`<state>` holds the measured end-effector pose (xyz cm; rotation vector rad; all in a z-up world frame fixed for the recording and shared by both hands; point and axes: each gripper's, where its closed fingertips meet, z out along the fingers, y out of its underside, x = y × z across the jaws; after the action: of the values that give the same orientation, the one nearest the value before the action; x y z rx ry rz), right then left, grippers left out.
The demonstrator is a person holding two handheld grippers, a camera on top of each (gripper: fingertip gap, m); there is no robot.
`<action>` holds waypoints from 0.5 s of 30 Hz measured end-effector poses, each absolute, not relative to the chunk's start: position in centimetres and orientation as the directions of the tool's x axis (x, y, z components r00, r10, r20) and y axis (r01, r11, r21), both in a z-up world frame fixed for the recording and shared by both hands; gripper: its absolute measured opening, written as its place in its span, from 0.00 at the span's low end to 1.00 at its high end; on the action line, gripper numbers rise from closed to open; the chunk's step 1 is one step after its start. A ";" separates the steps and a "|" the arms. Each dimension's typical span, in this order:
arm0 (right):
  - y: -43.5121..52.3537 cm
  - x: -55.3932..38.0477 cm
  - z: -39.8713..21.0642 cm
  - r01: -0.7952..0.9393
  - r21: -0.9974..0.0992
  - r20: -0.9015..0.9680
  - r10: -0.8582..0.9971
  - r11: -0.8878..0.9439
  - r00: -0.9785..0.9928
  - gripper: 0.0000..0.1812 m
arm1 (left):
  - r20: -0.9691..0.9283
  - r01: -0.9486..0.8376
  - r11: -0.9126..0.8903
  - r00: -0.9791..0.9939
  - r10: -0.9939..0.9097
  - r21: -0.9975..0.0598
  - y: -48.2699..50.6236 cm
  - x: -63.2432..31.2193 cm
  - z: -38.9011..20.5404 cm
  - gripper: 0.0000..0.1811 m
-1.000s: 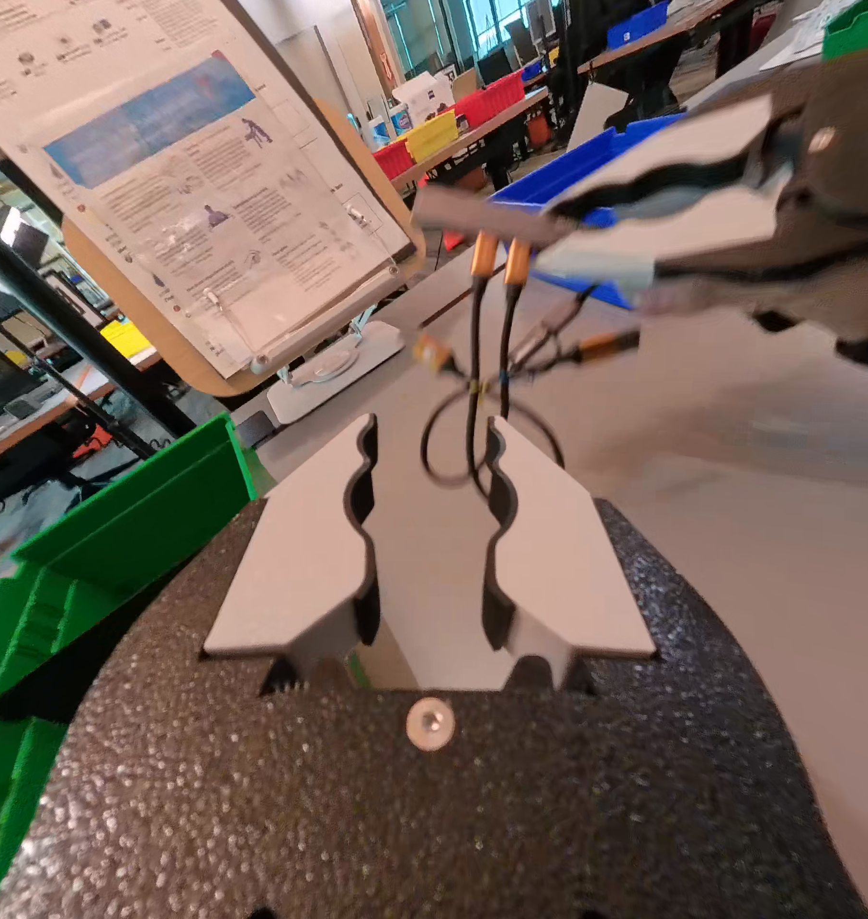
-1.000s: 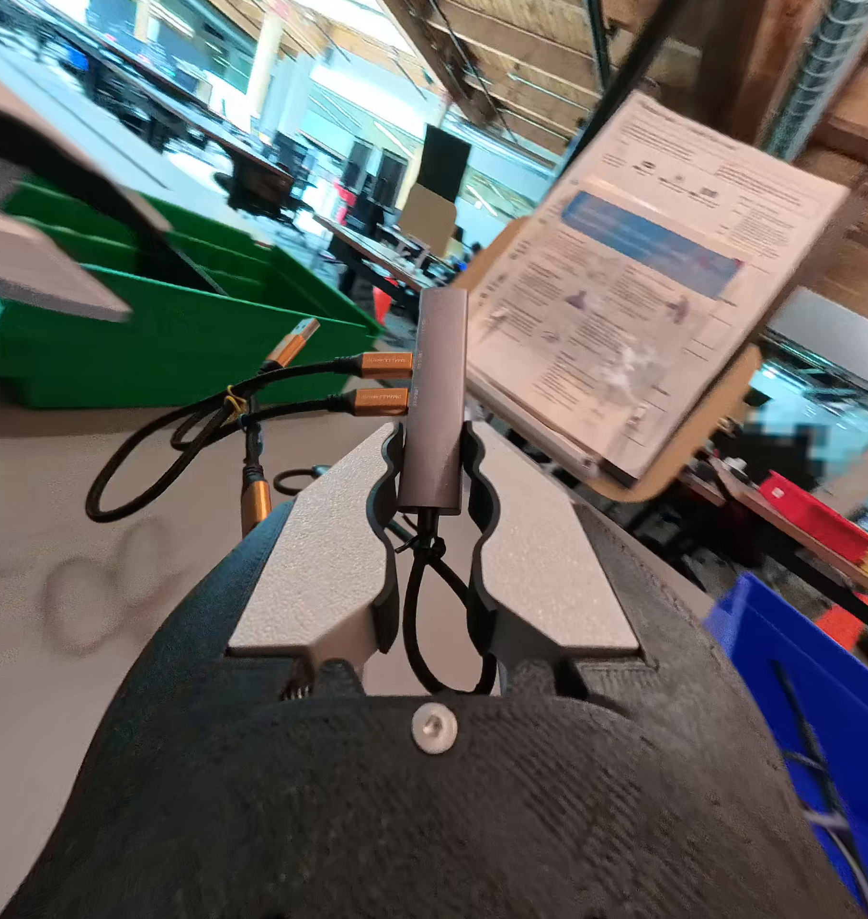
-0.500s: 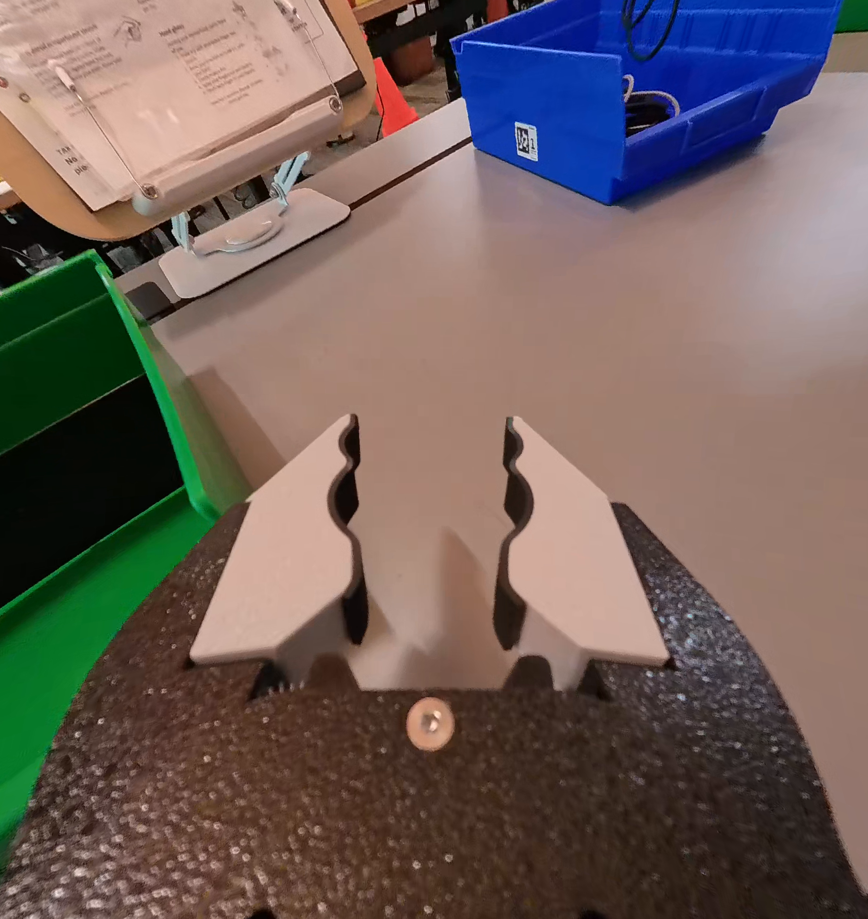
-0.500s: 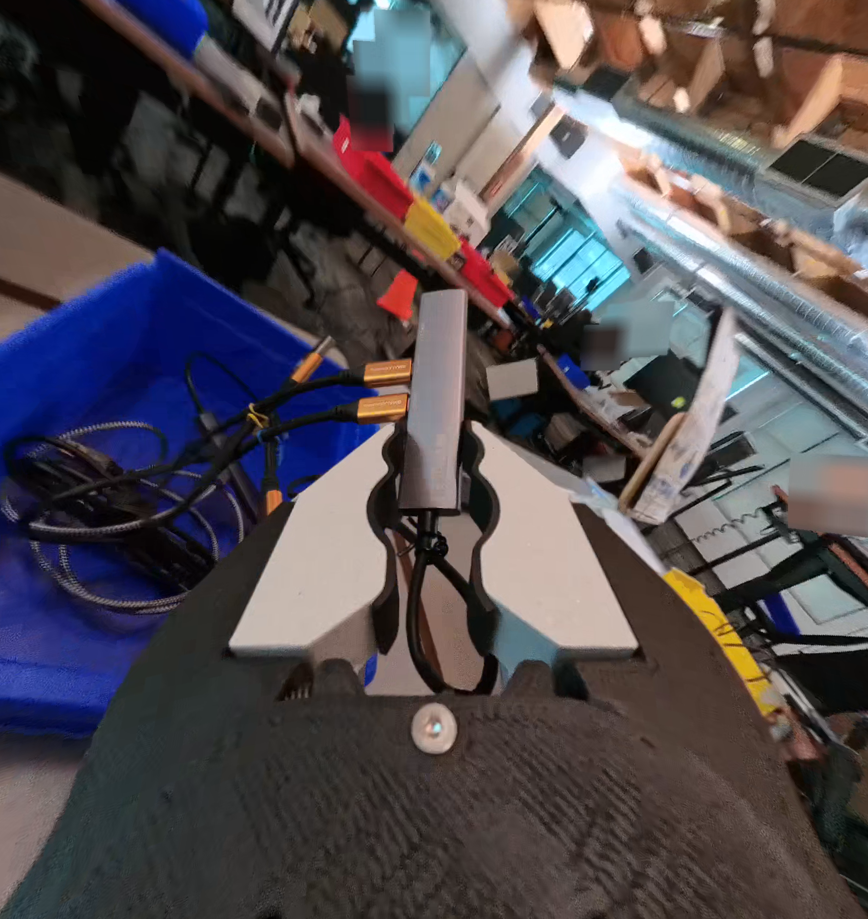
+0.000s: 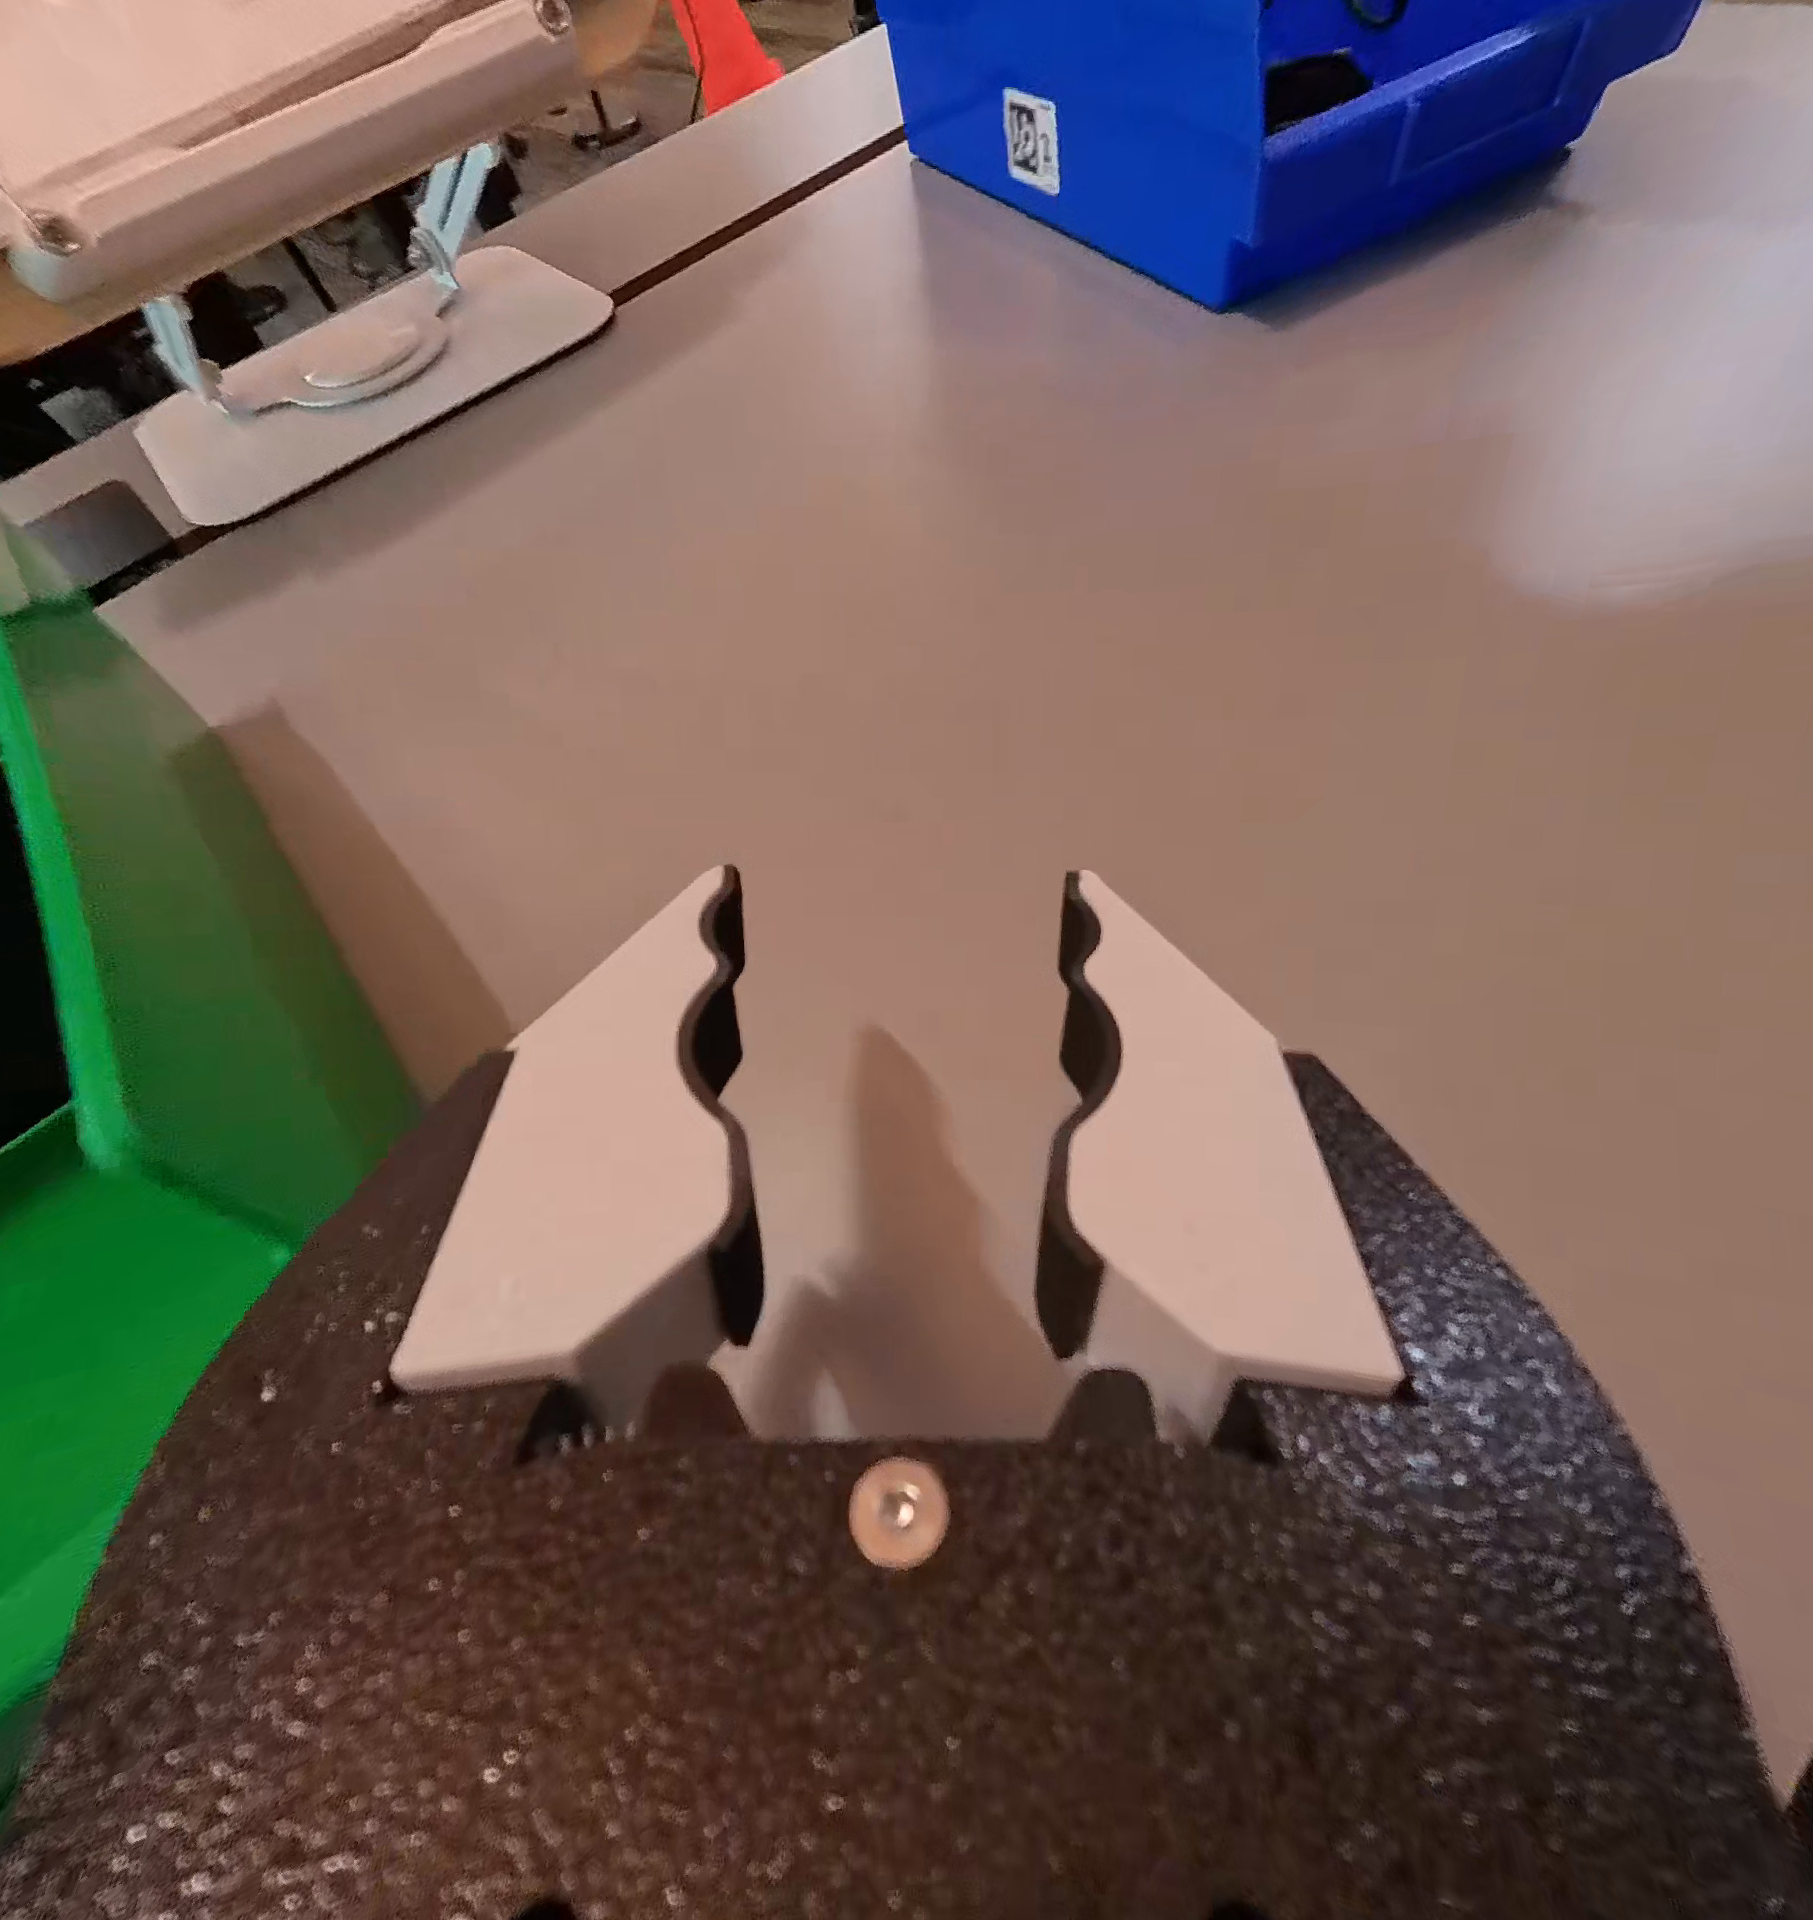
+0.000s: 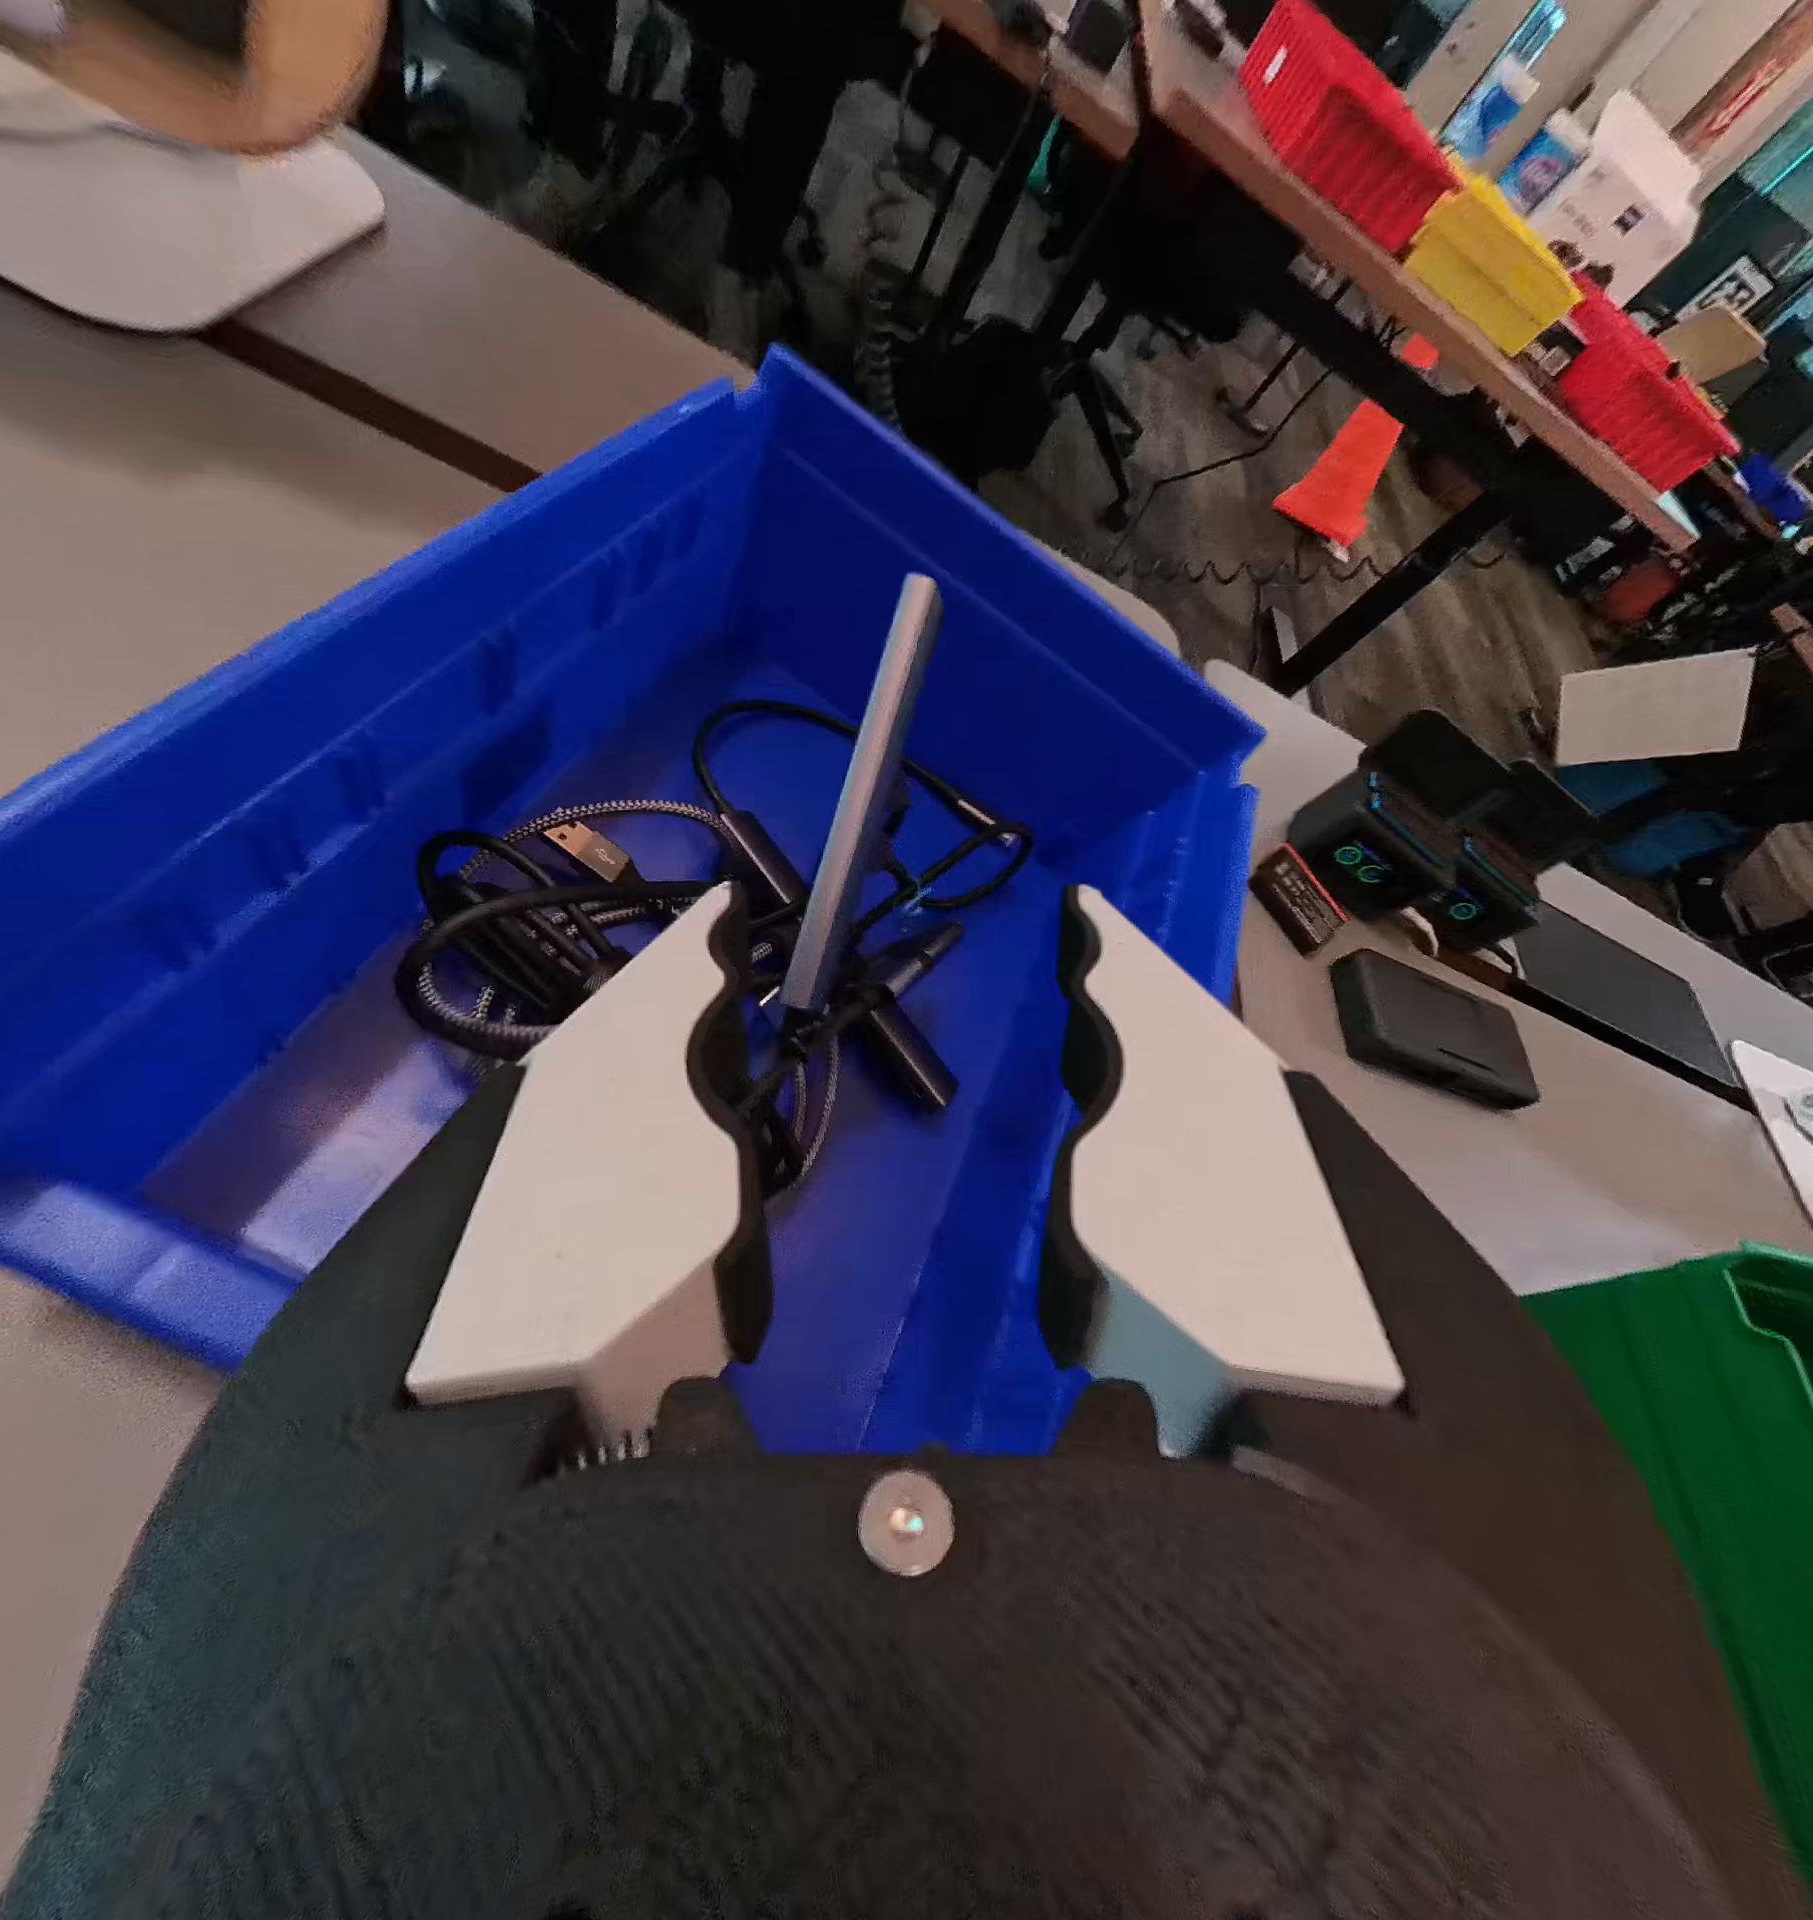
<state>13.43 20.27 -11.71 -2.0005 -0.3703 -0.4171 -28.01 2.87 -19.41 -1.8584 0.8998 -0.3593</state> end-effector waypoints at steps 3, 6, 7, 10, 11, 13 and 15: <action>16.6 13.6 -9.2 0.349 -0.858 0.369 0.020 -0.376 0.929 0.34 | -0.110 -0.408 -0.225 0.652 -0.751 -0.885 2.9 -25.5 -18.8 0.33; 12.2 13.6 -8.2 0.226 -0.931 0.249 -0.046 -0.288 0.967 0.33 | -0.110 -0.417 -0.201 0.612 -0.783 -0.887 3.5 -22.0 -18.0 0.34; 11.2 13.5 -8.3 0.190 -0.948 0.211 -0.057 -0.254 0.976 0.32 | -0.105 -0.420 -0.199 0.598 -0.795 -0.885 3.8 -20.6 -17.8 0.35; 9.8 13.0 -9.8 0.164 -0.959 0.174 -0.022 -0.230 0.985 0.30 | -0.083 -0.434 -0.196 0.545 -0.834 -0.879 4.7 -15.7 -17.3 0.39; 9.5 13.5 -10.2 0.161 -0.949 0.176 -0.030 -0.271 0.984 0.32 | -0.083 -0.434 -0.191 0.536 -0.840 -0.880 5.3 -13.9 -16.9 0.42; 8.8 14.2 -10.1 0.127 -0.947 0.159 -0.085 -0.295 0.984 0.33 | -0.068 -0.411 -0.182 0.524 -0.849 -0.893 6.8 -10.2 -16.0 0.44; 8.5 12.9 -9.0 0.130 -0.969 0.140 -0.035 -0.212 0.990 0.32 | -0.033 -0.361 -0.196 0.539 -0.841 -0.912 8.8 -6.4 -15.0 0.45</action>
<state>12.87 8.53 -9.02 -1.7787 -0.0697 -0.1508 -6.37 8.83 -15.02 -1.7839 1.0002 -0.6053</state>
